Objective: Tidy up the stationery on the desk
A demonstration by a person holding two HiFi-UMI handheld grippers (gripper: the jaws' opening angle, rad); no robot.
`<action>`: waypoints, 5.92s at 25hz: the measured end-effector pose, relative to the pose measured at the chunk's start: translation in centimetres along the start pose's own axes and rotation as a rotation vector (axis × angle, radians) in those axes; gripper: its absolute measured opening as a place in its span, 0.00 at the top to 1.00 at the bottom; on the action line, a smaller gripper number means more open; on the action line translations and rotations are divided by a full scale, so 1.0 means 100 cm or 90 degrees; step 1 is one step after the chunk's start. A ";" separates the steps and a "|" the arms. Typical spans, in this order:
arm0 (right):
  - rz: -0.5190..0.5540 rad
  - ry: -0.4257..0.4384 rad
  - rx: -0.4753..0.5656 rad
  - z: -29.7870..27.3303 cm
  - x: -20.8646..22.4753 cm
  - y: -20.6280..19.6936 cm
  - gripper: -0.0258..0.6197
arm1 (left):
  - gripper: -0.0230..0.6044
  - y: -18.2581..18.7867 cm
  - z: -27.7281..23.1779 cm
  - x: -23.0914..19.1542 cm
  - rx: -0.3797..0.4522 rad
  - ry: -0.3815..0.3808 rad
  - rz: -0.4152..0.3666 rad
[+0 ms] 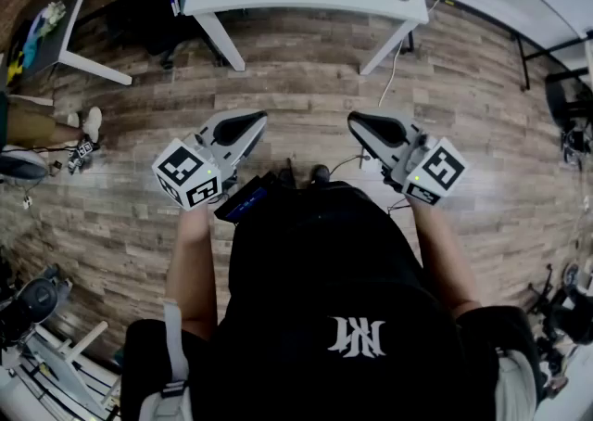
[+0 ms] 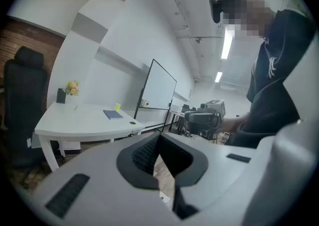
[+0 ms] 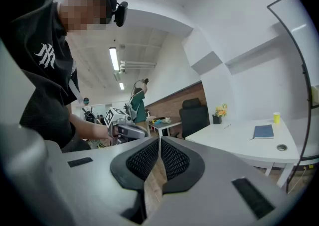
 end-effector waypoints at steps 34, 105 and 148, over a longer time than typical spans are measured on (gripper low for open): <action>-0.104 -0.097 0.060 0.055 0.087 -0.031 0.89 | 0.97 0.005 -0.036 -0.001 -0.049 0.054 0.017; -0.170 -0.201 -0.099 -0.157 0.709 0.010 0.70 | 0.97 0.150 -0.453 -0.498 -0.087 0.114 0.126; -0.254 -0.276 -0.423 -0.206 0.760 -0.123 0.77 | 0.82 0.019 -0.531 -0.571 -0.380 0.250 0.217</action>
Point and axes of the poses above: the fingertips, and each gripper's own axes: z backward along the fingers, x to its right, y out of its top, the point moved 1 cm from there along z, backward along the fingers, and after that the axes turned 6 degrees about -y, right-handed, at the moved point
